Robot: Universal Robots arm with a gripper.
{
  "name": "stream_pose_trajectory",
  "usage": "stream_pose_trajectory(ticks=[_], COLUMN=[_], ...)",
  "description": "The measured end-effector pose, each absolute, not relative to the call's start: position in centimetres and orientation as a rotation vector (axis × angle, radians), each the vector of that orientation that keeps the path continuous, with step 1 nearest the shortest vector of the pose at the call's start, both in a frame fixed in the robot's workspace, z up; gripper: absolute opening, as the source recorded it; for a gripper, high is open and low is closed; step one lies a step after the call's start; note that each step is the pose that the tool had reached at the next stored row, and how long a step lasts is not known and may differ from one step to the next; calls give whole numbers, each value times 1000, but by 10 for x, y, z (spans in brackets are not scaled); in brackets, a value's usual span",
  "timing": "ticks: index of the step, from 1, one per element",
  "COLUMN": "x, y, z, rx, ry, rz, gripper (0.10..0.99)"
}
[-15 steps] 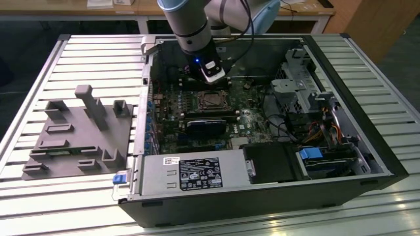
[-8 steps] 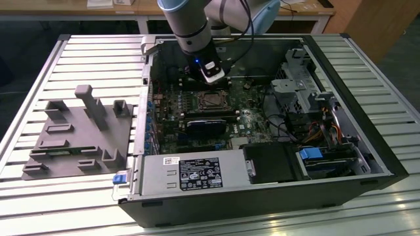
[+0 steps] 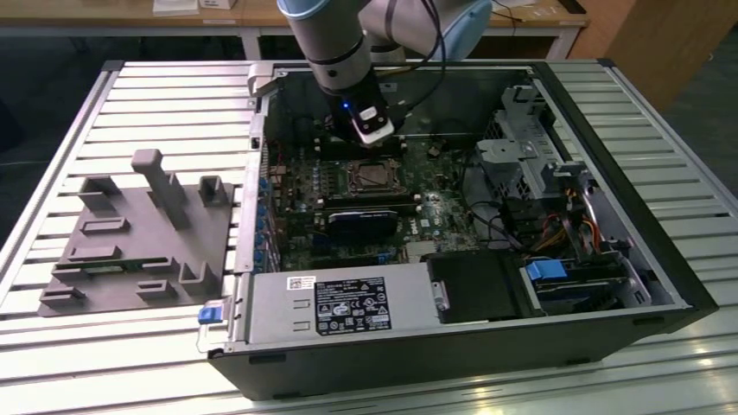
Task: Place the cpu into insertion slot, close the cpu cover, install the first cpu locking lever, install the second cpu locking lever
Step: 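Install the first cpu locking lever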
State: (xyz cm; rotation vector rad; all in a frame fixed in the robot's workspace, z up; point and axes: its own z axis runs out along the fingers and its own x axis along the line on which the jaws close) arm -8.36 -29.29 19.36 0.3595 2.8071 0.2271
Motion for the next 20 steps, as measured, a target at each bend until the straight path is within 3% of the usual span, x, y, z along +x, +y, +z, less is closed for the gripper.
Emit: stream_pose_trajectory(ticks=[20], x=[-80], y=[-294], z=[188], rx=[437], ry=[2793], rz=[213], gripper=[102])
